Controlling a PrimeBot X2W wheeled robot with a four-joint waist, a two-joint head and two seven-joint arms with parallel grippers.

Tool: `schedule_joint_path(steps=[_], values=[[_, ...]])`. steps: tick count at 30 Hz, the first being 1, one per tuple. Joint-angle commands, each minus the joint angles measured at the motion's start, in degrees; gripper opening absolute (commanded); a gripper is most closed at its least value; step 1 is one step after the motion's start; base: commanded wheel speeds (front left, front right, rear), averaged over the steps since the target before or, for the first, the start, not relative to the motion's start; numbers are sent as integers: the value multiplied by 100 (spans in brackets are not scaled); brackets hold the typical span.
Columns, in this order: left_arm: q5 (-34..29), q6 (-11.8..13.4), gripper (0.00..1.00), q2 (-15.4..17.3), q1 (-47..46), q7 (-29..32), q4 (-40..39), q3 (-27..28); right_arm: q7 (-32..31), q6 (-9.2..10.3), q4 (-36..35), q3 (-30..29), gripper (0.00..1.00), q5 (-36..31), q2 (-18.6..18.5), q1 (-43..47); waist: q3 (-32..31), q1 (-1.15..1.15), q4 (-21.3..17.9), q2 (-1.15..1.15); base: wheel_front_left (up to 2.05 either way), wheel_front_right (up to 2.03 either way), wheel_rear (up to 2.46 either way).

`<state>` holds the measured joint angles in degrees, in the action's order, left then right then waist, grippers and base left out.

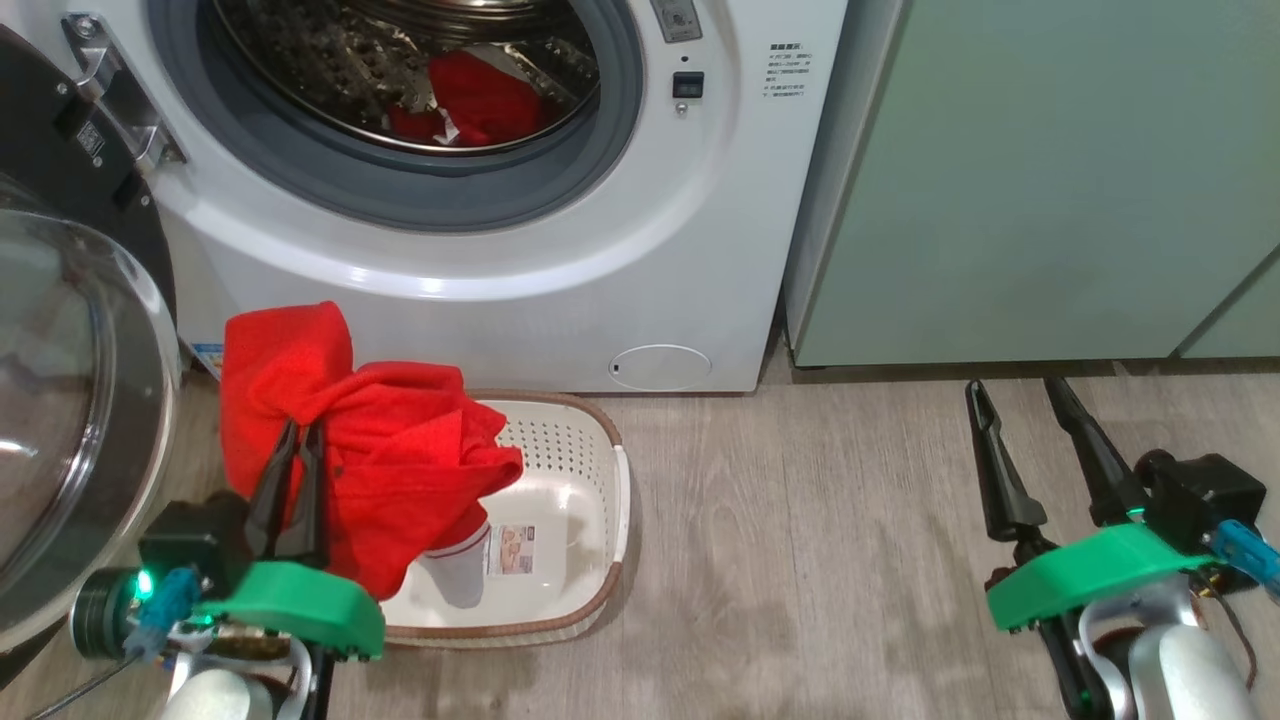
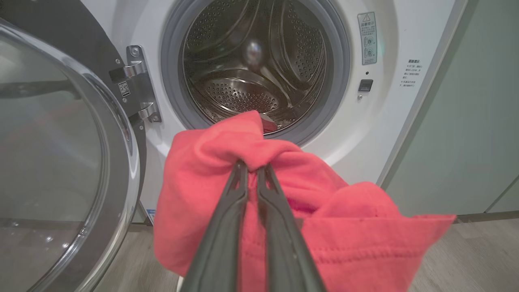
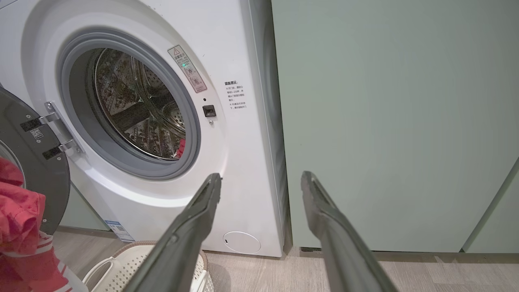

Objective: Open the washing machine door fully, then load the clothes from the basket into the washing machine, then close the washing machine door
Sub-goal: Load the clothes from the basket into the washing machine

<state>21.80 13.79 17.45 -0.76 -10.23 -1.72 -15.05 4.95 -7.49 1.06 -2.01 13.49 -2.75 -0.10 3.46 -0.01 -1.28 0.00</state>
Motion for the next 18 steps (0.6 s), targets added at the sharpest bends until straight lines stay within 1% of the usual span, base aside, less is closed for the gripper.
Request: schedule_joint_path(steps=[1,18], values=[[54,32,0,119,-177,-76,-175,205,-12,0,-229,99,100,-49,-12,-56,1,1,8,0,0,0,0],[109,61,0,139,-211,-116,-124,194,-29,0,-273,95,100,-52,-12,-67,39,1,27,0,0,0,0]])
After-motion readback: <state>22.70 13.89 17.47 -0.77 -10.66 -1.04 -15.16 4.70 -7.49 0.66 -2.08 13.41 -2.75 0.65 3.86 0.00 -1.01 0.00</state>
